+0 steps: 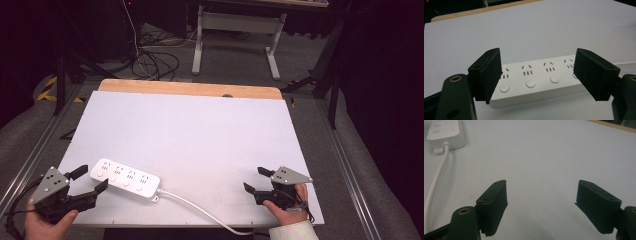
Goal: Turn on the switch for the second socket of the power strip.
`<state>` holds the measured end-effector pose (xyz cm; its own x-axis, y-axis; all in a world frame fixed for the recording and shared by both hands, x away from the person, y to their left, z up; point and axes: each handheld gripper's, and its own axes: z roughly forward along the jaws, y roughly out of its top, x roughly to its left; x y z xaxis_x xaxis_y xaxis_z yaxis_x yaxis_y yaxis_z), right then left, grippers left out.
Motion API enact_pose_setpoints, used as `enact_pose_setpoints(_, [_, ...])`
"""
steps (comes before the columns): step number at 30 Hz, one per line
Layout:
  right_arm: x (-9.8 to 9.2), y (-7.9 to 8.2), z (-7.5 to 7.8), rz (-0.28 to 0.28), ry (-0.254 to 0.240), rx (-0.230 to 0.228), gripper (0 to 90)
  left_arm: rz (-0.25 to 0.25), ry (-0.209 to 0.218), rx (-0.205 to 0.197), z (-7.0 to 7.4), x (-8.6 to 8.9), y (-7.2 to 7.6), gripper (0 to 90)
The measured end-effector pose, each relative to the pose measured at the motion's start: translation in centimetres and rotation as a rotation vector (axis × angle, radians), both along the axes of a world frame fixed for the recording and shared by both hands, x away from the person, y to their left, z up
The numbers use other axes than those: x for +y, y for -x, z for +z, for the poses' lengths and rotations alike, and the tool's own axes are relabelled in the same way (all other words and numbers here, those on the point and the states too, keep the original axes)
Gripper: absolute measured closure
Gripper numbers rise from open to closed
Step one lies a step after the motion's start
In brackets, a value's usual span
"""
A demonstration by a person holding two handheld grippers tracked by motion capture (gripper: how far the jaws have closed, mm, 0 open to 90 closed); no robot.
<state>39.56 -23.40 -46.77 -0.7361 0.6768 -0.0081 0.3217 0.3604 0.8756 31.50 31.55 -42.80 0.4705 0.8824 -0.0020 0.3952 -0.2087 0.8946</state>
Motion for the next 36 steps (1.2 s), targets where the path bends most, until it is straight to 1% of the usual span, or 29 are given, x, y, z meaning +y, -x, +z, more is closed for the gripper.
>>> enact_pose_setpoints(5, [0.1,0.0,0.0,0.003,0.004,-0.002,25.6,-0.018,-0.020,0.010,0.4,-0.6,-0.5,23.3])
enact_pose_setpoints(11, [0.1,-0.1,-0.2,0.003,0.008,0.008,26.3,-0.038,-0.021,0.031,0.7,-1.5,-1.5,23.4])
enact_pose_setpoints(14, [0.1,0.0,-0.1,0.006,0.009,0.006,26.3,-0.052,-0.033,0.038,0.9,-2.2,-2.1,23.4])
enact_pose_setpoints(15, [0.1,0.0,-0.1,0.006,0.009,0.006,26.3,-0.052,-0.033,0.038,0.9,-2.2,-2.1,23.4])
enact_pose_setpoints(17, [0.1,-0.1,-0.2,0.006,0.009,0.007,26.3,-0.061,-0.046,0.040,1.0,-2.4,-2.3,23.4])
enact_pose_setpoints(19, [0.1,-0.1,-0.2,0.006,0.009,0.007,26.3,-0.066,-0.050,0.044,1.0,-2.7,-2.5,23.4])
enact_pose_setpoints(20, [0.1,-0.1,-0.2,0.007,0.009,0.007,26.3,-0.069,-0.045,0.050,1.0,-2.8,-2.6,23.4])
enact_pose_setpoints(21, [0.1,-0.1,-0.2,0.008,0.010,0.007,26.3,-0.071,-0.052,0.050,1.0,-2.9,-2.7,23.4])
enact_pose_setpoints(24, [0.2,-0.1,-0.2,0.009,0.010,0.008,26.3,-0.074,-0.041,0.057,1.0,-3.2,-3.1,23.4])
enact_pose_setpoints(25, [0.2,-0.1,-0.2,0.010,0.011,0.009,26.4,-0.080,-0.041,0.062,1.1,-3.4,-3.4,23.4])
enact_pose_setpoints(29, [0.2,-0.1,-0.2,0.011,0.011,0.009,26.6,-0.084,-0.045,0.067,1.0,-4.0,-4.0,23.4])
enact_pose_setpoints(31, [0.1,-0.1,-0.2,0.010,0.011,0.008,26.6,-0.094,-0.055,0.070,1.0,-4.3,-4.3,23.4])
enact_pose_setpoints(32, [0.1,-0.1,-0.2,0.010,0.010,0.009,26.6,-0.097,-0.058,0.073,1.0,-4.4,-4.4,24.9])
enact_pose_setpoints(36, [0.1,-0.1,-0.3,0.011,0.009,0.013,26.9,-0.108,-0.069,0.082,0.8,-4.8,-4.6,25.5])
